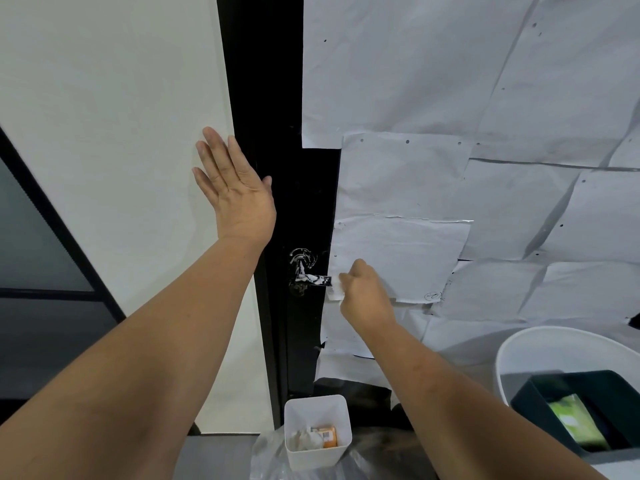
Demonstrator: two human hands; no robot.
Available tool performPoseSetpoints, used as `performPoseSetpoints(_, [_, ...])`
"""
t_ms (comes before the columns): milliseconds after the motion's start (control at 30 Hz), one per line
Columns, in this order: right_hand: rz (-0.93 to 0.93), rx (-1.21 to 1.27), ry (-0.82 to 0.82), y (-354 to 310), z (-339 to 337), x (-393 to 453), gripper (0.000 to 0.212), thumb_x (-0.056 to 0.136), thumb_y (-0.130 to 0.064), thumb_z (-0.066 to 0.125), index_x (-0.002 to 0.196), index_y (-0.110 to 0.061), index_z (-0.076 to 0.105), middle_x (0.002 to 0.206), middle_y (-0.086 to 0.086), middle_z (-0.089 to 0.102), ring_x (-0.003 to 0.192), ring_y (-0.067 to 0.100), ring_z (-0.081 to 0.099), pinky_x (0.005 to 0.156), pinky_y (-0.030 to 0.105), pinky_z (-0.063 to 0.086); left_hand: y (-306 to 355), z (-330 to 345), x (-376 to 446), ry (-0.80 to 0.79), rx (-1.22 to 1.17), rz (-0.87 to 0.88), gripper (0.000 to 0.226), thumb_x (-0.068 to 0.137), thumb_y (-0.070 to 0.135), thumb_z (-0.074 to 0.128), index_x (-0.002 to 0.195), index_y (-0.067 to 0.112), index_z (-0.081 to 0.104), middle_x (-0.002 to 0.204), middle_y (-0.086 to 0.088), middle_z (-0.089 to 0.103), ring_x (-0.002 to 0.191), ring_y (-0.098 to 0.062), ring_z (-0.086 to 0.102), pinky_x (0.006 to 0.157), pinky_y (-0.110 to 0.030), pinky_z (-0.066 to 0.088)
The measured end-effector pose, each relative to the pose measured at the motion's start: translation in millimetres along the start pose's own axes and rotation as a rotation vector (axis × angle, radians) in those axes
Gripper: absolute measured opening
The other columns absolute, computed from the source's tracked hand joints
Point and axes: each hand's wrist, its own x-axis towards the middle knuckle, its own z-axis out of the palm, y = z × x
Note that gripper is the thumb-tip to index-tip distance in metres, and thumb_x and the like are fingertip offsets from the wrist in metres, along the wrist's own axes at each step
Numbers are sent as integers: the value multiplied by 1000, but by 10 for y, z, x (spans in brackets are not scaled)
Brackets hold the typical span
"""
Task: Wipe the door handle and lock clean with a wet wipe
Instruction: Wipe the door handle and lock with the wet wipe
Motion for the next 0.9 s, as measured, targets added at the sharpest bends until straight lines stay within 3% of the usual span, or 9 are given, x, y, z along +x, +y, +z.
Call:
performPoseSetpoints(67, [-44,24,-29,-62,-3,10,24,67,16,44,66,-7,37,84,5,33,77,26,42,49,27,22,1,-6,-2,3,6,-2,72,100,30,40,149,-8,4,155,-35,1,144,-50,0,117,-62,5])
performPoseSetpoints(167, [53,52,69,-48,-82,88,26,66,17,45,66,-7,34,85,6,33,75,23,37,48,25,16,7,-5,-2,-3,18,-7,72,100,31,40,149,-8,4,155,-35,2,144,-49,1,117,-61,5])
performPoseSetpoints(233, [104,13,72,-15,-104,88,26,69,17,45,68,-7,35,88,7,31,78,23,37,50,25,20,7,-3,-3,-7,26,-12,72,100,31,40,150,-7,4,155,-34,1,145,-49,0,117,-61,6])
performPoseSetpoints(333, [73,32,-28,-49,-77,54,22,73,15,47,72,-7,49,91,6,32,78,23,37,59,30,30,0,2,-3,-10,24,-8,72,101,31,40,150,-7,3,155,-34,0,145,-49,-1,117,-61,6])
performPoseSetpoints(433, [63,158,-54,-112,-150,132,21,70,13,53,74,-6,59,89,5,37,69,21,40,53,22,30,-1,1,1,-7,21,-12,72,101,31,40,150,-7,3,155,-34,0,145,-49,-1,117,-61,6])
performPoseSetpoints(500, [139,208,29,-60,-187,202,21,71,15,50,71,-6,53,89,4,34,62,18,37,47,14,25,-3,3,0,-3,23,-2,72,101,32,39,150,-7,4,155,-35,1,145,-49,0,117,-61,7])
performPoseSetpoints(633, [153,29,-41,31,-98,156,17,71,15,49,69,-2,50,100,10,36,75,24,38,58,34,41,-2,5,-4,-2,19,-6,71,101,32,38,149,-7,4,155,-35,1,144,-49,0,116,-62,8])
performPoseSetpoints(767, [114,-76,-68,-41,-58,139,23,77,12,49,71,-9,43,96,7,28,82,20,28,65,28,33,4,5,-5,0,25,-6,72,101,32,38,149,-7,3,155,-35,2,144,-49,0,117,-61,7])
performPoseSetpoints(900, [49,-34,-77,-129,53,133,24,73,16,49,71,-7,42,94,7,33,80,21,36,58,26,33,5,8,-7,0,33,-13,71,101,33,38,149,-7,4,155,-35,3,145,-49,2,117,-61,8])
